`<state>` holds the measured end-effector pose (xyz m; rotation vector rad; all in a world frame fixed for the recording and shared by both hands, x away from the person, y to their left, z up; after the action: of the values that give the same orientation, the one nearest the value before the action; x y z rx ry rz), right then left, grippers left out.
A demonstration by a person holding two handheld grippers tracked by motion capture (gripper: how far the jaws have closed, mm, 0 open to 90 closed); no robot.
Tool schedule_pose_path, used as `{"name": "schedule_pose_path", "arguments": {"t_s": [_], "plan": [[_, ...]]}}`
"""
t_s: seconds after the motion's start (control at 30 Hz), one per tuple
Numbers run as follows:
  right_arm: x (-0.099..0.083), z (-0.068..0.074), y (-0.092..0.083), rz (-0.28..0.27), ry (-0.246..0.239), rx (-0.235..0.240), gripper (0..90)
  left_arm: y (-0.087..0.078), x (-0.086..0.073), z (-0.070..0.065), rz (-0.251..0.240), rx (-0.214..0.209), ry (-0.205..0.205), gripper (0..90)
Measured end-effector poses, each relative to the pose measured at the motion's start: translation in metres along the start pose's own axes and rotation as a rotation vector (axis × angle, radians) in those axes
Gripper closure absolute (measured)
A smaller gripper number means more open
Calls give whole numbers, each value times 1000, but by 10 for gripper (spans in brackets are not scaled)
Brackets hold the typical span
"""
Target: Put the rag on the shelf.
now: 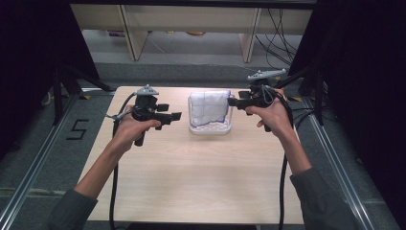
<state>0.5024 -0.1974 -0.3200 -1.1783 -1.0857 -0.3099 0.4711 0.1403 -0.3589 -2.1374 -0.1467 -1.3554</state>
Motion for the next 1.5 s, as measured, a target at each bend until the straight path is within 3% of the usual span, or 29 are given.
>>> {"name": "schedule_pose_path", "arguments": {"t_s": [0.17,0.4,0.47,0.53,0.9,1.0,1.1,1.13,1.17,1.2,1.23,1.27,1.33,1.43,1.47,1.5], "plan": [[-5,3,-1,-19,-7,0,407,0,-6,-5,-15,-50,-10,324],[-15,10,-3,-27,-2,16,391,0,-16,-15,-5,-85,19,293],[-19,12,-3,-51,-3,6,382,-1,-19,-18,-18,-88,25,287],[-22,13,-4,-54,-1,25,381,-2,-24,-19,-18,-92,30,279],[-40,20,-9,-46,6,54,376,-3,-44,-24,-8,-91,41,270],[-45,21,-8,-72,-6,60,376,-3,-49,-23,3,-81,51,270],[-50,24,-10,-65,10,63,376,0,-54,-20,12,-76,41,270],[-53,27,-10,-59,30,83,374,0,-55,-19,16,-75,39,270],[-54,26,-9,-69,16,90,374,1,-57,-19,18,-76,41,270],[-55,26,-8,-77,7,77,373,1,-59,-19,15,-83,37,270],[-57,29,-10,-52,34,79,372,1,-60,-19,21,-85,40,270],[-58,27,-8,-78,11,81,371,2,-62,-20,25,-84,40,270],[-62,29,-8,-53,23,73,366,3,-66,-20,27,-76,41,270],[-65,31,-5,-62,6,85,364,4,-71,-21,29,-81,41,269],[-67,33,-5,-55,22,88,363,4,-73,-22,31,-80,43,269],[-68,33,-4,-72,8,70,363,5,-74,-22,30,-86,45,268]]}}
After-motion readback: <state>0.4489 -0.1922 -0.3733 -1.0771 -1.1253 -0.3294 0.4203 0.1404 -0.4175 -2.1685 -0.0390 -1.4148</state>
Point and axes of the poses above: each handheld gripper's, and its own axes: y roughly forward along the jaws, x roughly out of its top, z roughly to its left, the point moved 1 cm from there along y, roughly forward along the jaws, and after that the axes turned 13 degrees about -x, right-handed, at the moved point
